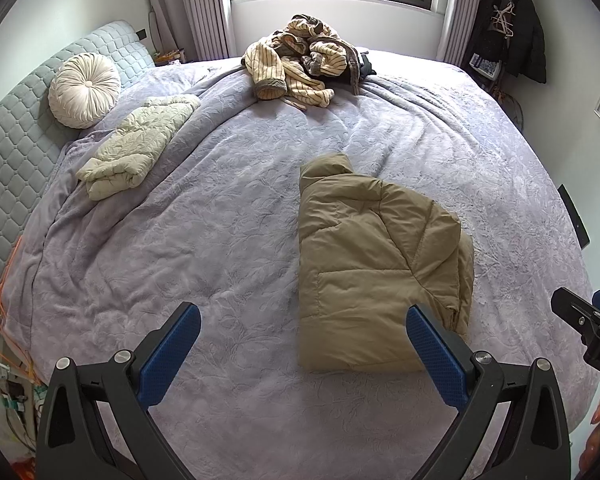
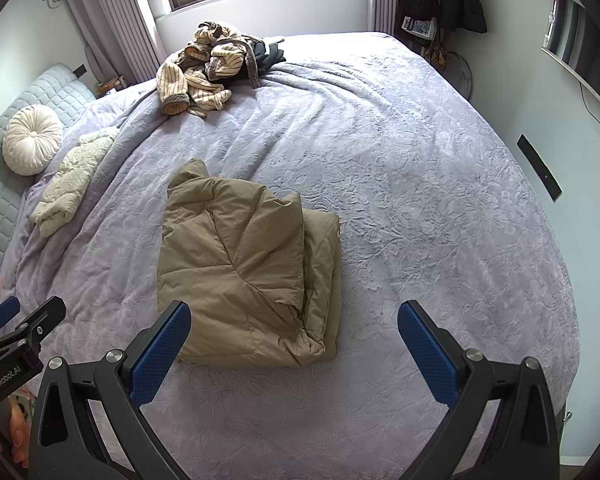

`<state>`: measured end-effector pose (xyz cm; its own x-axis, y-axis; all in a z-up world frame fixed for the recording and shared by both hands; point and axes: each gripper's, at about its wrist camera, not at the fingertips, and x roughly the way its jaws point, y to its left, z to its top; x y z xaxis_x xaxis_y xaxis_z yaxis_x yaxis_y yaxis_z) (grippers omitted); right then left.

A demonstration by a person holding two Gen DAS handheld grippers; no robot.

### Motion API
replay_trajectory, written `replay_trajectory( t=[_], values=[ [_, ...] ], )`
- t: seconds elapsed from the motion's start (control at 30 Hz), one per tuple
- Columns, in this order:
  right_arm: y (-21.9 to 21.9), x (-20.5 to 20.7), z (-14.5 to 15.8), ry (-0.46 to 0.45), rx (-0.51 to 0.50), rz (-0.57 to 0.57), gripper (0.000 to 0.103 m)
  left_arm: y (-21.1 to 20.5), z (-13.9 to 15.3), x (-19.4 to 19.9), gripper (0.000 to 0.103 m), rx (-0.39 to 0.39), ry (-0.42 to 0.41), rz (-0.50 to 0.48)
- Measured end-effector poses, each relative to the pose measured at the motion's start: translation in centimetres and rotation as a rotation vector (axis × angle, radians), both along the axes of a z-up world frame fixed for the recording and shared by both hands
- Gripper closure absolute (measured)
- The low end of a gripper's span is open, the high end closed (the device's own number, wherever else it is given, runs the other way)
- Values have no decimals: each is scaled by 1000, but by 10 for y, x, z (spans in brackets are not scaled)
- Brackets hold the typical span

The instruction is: Fold large clothes

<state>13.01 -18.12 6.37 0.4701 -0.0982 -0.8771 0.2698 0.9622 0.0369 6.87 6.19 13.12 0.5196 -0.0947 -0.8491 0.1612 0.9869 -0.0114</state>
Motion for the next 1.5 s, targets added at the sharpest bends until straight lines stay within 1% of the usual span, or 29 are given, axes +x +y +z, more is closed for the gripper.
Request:
replay_trajectory(
  t=[0.73,1.5],
  values=[
    [-1,0,1,1,0,6,0,1,0,1,0,1,0,-5],
    [4,-3,1,1,2,2,0,2,-3,-8,0,-4,-3,-7]
  ],
)
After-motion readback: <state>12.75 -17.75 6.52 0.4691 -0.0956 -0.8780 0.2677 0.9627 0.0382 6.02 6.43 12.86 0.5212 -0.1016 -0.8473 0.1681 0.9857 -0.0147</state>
